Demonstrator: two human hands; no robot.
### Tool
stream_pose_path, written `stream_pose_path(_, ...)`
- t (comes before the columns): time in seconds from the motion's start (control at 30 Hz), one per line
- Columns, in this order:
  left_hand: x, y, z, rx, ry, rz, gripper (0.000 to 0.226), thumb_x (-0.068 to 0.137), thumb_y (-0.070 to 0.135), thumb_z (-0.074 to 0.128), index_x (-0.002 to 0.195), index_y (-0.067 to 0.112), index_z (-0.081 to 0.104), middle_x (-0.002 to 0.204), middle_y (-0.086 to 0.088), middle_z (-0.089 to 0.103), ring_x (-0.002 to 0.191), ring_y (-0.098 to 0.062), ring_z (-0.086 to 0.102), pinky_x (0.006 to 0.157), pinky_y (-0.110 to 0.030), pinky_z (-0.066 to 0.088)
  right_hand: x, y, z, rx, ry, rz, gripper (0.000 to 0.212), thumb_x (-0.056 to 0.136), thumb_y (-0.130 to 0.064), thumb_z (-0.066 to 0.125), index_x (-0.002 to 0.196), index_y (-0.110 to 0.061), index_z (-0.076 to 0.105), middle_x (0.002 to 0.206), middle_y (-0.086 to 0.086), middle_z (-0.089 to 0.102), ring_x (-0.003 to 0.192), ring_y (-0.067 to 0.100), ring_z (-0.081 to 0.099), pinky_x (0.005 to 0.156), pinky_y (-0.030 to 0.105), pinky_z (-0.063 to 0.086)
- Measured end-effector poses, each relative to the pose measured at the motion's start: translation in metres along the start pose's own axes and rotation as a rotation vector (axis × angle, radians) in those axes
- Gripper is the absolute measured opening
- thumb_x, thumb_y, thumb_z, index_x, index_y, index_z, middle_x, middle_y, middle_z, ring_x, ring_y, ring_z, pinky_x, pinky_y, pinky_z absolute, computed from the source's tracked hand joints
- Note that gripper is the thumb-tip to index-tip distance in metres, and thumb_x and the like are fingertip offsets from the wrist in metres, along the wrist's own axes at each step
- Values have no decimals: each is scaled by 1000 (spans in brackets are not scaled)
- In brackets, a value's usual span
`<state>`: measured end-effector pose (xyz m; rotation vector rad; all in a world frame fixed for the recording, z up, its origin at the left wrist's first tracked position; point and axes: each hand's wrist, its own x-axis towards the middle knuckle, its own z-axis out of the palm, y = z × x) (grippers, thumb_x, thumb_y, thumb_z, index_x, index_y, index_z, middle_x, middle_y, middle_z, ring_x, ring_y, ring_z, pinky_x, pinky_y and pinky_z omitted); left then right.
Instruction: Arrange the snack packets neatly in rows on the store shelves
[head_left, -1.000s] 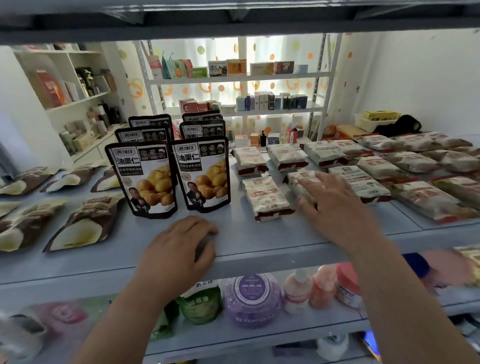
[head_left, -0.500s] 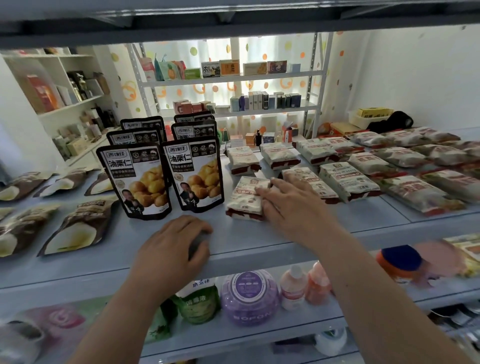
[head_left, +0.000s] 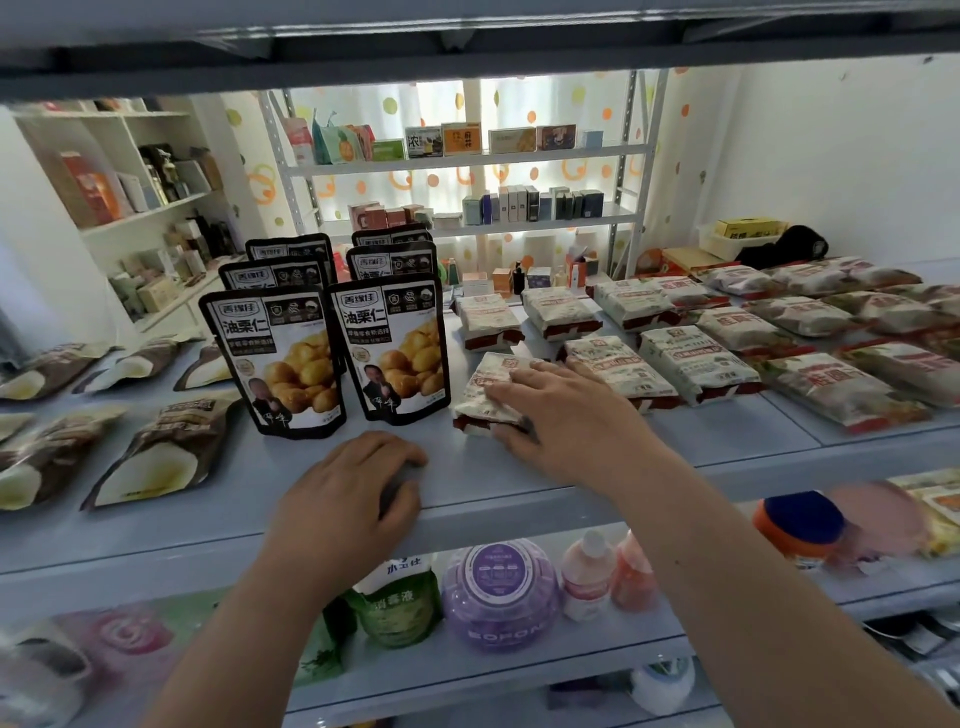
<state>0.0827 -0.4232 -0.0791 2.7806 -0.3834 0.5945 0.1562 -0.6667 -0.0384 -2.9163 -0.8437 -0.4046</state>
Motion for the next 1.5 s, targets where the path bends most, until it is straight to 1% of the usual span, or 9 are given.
stream_pose_path(0.1,0,0,0,-1,5,5,29,90,40,43,112,34,60,114,19,55,100,-5,53,78,-25,46,-1,5,-2,18,18,-15,47,92,-43,45,137,-33,51,135,-11,57,129,14,48,115,42,26)
stream_pose_path(0.33,0,0,1,-7,17,15,29,89,41,41,111,35,60,112,20,55,99,-4,53,77,-25,46,-5,11,-6,58,12,-28,48,89,-32,45,137,-30,53,138,-10,57,124,16,53,102,41,42)
stream_pose_path(0.57,1,-1,2,-7,23,18,29,89,43,40,110,36,59,112,20,55,98,-4,54,75,-25,46,-5,16,-2,80,47,-46,48,91,-25,45,138,-27,52,140,-7,55,126,18,52,101,41,42)
stream_pose_path(0.7,0,-2,2,-7,7,7,31,89,44,39,112,37,59,114,21,53,101,-3,53,78,-26,47,-8,21,2,74,74,-61,48,95,-36,45,142,-32,47,148,-6,47,138,18,39,113,41,33)
stream_pose_path(0.8,0,-3,2,-2,-3,3,32,88,45,38,112,39,58,114,23,52,102,-1,51,78,-22,44,-18,46,-6,144,261,68,51,97,-51,32,143,-31,45,149,-11,42,141,14,31,115,39,25)
stream_pose_path(0.9,1,-2,2,-2,0,5,32,88,44,39,112,37,59,114,22,53,101,-1,52,76,-21,41,-37,91,-14,177,455,250,42,100,-30,39,136,-17,55,142,6,52,135,26,40,114,37,21)
stream_pose_path(0.97,1,-2,3,2,-2,2,32,88,44,39,112,37,59,114,21,54,101,-2,52,76,-22,42,-48,116,-18,200,357,396,39,99,-25,44,135,-20,58,144,9,51,135,29,40,113,44,29)
stream_pose_path(1.07,1,-2,3,7,2,-5,32,87,45,39,112,38,58,114,21,54,101,-2,52,75,-22,41,-58,129,-16,113,154,471,40,99,-35,44,135,-27,58,146,1,49,134,23,40,104,39,34)
stream_pose_path(1.5,2,3,-1,12,18,4,29,88,42,40,110,36,58,111,20,54,99,-4,52,74,-24,43,-62,126,-14,77,216,515,44,98,-38,51,139,-24,55,148,7,46,139,27,35,110,42,29)
